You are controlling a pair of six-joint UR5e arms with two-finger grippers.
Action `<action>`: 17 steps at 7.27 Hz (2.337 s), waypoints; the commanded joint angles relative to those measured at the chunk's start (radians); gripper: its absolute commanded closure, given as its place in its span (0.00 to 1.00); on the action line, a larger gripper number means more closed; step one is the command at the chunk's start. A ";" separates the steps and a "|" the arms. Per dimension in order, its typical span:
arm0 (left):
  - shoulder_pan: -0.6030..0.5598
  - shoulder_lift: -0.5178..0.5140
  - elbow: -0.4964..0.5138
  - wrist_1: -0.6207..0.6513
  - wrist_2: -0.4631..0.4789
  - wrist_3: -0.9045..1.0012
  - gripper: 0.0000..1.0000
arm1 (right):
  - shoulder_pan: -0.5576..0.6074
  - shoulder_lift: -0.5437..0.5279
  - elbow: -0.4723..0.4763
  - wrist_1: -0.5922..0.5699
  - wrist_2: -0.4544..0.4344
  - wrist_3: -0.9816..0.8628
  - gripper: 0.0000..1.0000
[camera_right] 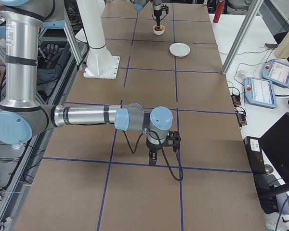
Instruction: Move apple from plate to bowl
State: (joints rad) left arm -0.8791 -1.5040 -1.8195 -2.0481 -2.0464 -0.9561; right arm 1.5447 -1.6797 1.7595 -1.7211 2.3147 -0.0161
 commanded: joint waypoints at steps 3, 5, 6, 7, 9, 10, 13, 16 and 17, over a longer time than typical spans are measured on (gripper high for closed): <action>-0.223 -0.071 -0.034 0.166 -0.060 0.419 0.00 | 0.000 0.000 0.000 0.000 0.000 -0.001 0.00; -0.334 -0.071 -0.021 0.178 -0.064 0.595 0.00 | 0.000 0.000 0.000 0.000 0.000 -0.001 0.00; -0.377 -0.070 -0.011 0.236 -0.119 0.672 0.00 | 0.000 0.000 0.000 0.000 0.000 -0.001 0.00; -0.458 -0.070 0.014 0.293 -0.159 0.797 0.00 | 0.000 0.000 0.000 0.000 0.000 -0.001 0.00; -0.649 -0.058 0.063 0.485 -0.268 1.004 0.00 | 0.000 0.000 0.000 0.000 0.000 -0.001 0.00; -0.687 -0.055 0.137 0.511 -0.317 1.063 0.00 | 0.000 0.000 0.000 0.000 0.000 -0.001 0.00; -0.689 -0.051 0.284 0.499 -0.365 1.065 0.00 | 0.000 0.000 0.000 0.000 0.000 0.001 0.00; -0.722 -0.061 0.269 0.502 -0.351 1.065 0.00 | 0.000 0.000 0.000 0.000 0.000 -0.001 0.00; -0.742 -0.064 0.247 0.503 -0.348 1.065 0.00 | 0.000 0.000 0.000 0.000 0.000 -0.001 0.00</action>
State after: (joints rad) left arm -1.5997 -1.5636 -1.5542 -1.5458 -2.3991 0.1089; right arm 1.5447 -1.6797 1.7595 -1.7211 2.3148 -0.0168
